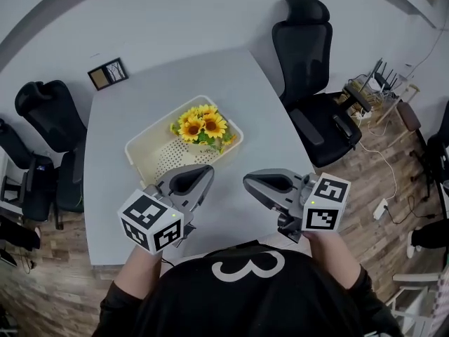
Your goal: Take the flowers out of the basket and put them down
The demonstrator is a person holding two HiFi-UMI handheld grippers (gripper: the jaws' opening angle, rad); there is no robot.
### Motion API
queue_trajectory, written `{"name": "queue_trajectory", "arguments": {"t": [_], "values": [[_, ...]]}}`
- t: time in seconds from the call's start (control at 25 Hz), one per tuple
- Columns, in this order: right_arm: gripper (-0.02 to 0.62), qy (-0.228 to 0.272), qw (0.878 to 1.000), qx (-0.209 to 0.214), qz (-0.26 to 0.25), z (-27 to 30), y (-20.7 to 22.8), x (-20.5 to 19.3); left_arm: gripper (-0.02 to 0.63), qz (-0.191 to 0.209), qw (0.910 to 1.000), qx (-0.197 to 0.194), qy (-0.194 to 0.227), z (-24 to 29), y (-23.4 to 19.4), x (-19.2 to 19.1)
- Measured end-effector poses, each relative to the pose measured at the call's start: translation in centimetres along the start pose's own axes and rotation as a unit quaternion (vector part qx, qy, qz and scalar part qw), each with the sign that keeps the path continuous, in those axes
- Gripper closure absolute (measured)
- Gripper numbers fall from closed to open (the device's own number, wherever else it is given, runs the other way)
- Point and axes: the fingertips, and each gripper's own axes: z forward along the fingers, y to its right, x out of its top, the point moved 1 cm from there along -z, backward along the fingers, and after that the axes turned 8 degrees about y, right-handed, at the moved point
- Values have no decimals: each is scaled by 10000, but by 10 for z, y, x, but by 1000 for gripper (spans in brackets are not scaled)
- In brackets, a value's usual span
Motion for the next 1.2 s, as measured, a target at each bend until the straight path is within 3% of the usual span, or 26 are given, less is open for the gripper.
{"name": "queue_trajectory", "arguments": {"t": [0.24,0.52,0.76,0.96,1.2], "values": [[587,-47,9997,170,190,12,26,2,591,563,9974,230,-392,15,-31,-5],[586,-141,9993,214,276,17,48,5,589,1249,9843,379,-1184,31,-68,-30],[586,-214,9994,100,264,16,68,9,561,2077,9552,376,-2075,48,-104,-64],[586,-271,9991,73,321,19,78,6,488,2314,9334,64,-2743,53,-124,-98],[586,-362,9985,72,404,27,91,4,485,2402,9086,-60,-3416,59,-148,-140]]}}
